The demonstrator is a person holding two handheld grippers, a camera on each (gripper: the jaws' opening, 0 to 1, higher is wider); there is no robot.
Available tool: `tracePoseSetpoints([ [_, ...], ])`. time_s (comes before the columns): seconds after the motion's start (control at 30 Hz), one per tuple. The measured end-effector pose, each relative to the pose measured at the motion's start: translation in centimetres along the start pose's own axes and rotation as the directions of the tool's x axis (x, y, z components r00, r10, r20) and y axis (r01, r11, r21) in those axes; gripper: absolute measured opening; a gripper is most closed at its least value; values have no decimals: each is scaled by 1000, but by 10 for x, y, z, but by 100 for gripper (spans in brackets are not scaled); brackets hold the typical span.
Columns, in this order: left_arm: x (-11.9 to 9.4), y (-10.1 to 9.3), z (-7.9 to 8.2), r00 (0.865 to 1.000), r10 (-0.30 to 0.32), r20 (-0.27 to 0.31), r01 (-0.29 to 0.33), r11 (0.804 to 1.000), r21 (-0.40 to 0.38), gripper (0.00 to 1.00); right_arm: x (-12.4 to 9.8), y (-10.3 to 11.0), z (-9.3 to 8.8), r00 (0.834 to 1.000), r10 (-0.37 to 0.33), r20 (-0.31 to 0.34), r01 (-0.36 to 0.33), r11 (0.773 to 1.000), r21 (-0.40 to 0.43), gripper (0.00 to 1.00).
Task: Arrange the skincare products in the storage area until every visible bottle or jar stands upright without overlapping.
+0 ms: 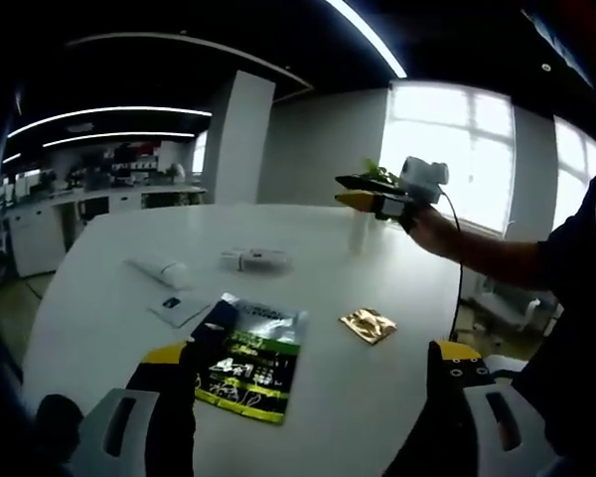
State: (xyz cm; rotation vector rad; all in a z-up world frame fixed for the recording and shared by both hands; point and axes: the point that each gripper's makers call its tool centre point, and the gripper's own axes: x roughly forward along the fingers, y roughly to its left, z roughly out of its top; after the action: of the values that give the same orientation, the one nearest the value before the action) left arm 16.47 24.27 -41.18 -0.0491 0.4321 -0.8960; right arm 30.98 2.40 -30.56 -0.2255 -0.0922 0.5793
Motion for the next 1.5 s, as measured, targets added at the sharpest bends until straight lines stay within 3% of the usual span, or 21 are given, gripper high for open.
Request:
tracePoseSetpoints([
  [0.27, 4, 4, 1, 1000, 7, 13, -6, 1000, -25, 99, 8, 19, -15, 998, 18, -66, -17, 1000, 16, 100],
  [0.5, 4, 1, -8, 1000, 7, -5, -7, 999, -35, 99, 27, 29, -26, 991, 37, -133, -33, 999, 30, 100],
  [0.63, 3, -3, -12, 1000, 4, -6, -5, 999, -43, 99, 38, 36, -49, 964, 62, -258, -52, 998, 44, 100],
  [0.7, 3, -6, -14, 1000, 0, -10, 0, 999, -41, 99, 44, 41, -53, 958, 71, -277, -58, 997, 57, 100],
  [0.77, 3, -6, -14, 1000, 1, -3, -1, 999, -44, 99, 47, 49, -66, 931, 104, -350, -75, 993, 95, 100],
  [1.1, 1, -11, -15, 1000, -13, 15, 14, 999, -39, 98, 74, 58, -72, 896, 151, -417, -99, 985, 143, 100],
  [1.5, -1, -15, -17, 1000, -17, 9, 18, 999, -38, 97, 91, 79, -81, 868, 196, -457, -121, 975, 189, 99],
])
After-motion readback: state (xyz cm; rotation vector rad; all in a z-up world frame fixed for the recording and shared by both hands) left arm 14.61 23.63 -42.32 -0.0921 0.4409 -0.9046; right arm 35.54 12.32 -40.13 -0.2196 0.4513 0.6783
